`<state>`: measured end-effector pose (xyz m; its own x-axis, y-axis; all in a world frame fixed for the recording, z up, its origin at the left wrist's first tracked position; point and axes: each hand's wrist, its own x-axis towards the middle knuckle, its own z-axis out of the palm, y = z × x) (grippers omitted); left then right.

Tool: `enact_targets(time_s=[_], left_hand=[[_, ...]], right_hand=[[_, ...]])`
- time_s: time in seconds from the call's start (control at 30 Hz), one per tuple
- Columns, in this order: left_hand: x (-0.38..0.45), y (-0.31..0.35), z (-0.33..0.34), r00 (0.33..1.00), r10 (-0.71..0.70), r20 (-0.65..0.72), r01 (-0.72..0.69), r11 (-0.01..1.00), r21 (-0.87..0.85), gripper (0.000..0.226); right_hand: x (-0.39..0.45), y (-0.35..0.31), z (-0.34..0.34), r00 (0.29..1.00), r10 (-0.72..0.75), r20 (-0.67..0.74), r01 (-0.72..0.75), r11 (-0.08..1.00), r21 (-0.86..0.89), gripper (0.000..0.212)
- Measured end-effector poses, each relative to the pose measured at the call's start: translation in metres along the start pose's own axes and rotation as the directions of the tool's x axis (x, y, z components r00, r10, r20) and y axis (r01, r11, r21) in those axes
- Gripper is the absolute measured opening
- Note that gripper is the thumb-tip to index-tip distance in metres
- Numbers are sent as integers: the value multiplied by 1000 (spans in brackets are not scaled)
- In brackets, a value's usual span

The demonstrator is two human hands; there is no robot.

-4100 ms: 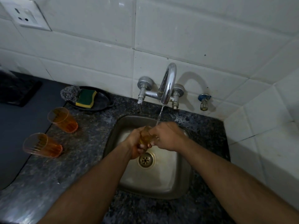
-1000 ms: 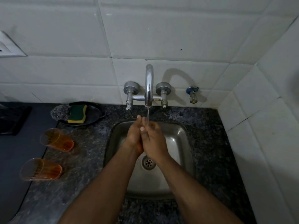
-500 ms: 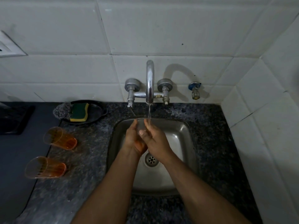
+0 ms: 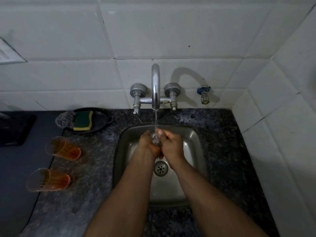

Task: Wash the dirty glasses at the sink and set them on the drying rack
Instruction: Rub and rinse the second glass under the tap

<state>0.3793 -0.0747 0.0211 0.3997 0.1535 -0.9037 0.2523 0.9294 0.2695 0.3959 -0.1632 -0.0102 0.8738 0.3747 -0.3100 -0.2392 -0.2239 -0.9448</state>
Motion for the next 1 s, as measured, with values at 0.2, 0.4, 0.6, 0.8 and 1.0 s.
enact_targets(time_s=[0.2,0.4,0.6,0.8,1.0], left_hand=[[0,-3,-13,980,108,169,-107,994,-11,49],[7,-5,-24,961,186,205,-179,982,-54,55],[-1,-21,-34,892,271,362,-300,953,26,62],[1,-25,-47,893,196,405,-223,975,19,68],[5,-2,-60,922,160,352,-218,967,132,52]], right_hand=[[-11,2,-18,975,-127,184,150,982,-114,51],[-17,6,-19,815,-459,354,579,676,-456,40],[1,-28,-7,977,-38,212,176,709,-683,66],[7,-34,-12,979,127,158,-83,963,-256,44],[-10,-33,-29,962,-153,224,195,964,-179,17]])
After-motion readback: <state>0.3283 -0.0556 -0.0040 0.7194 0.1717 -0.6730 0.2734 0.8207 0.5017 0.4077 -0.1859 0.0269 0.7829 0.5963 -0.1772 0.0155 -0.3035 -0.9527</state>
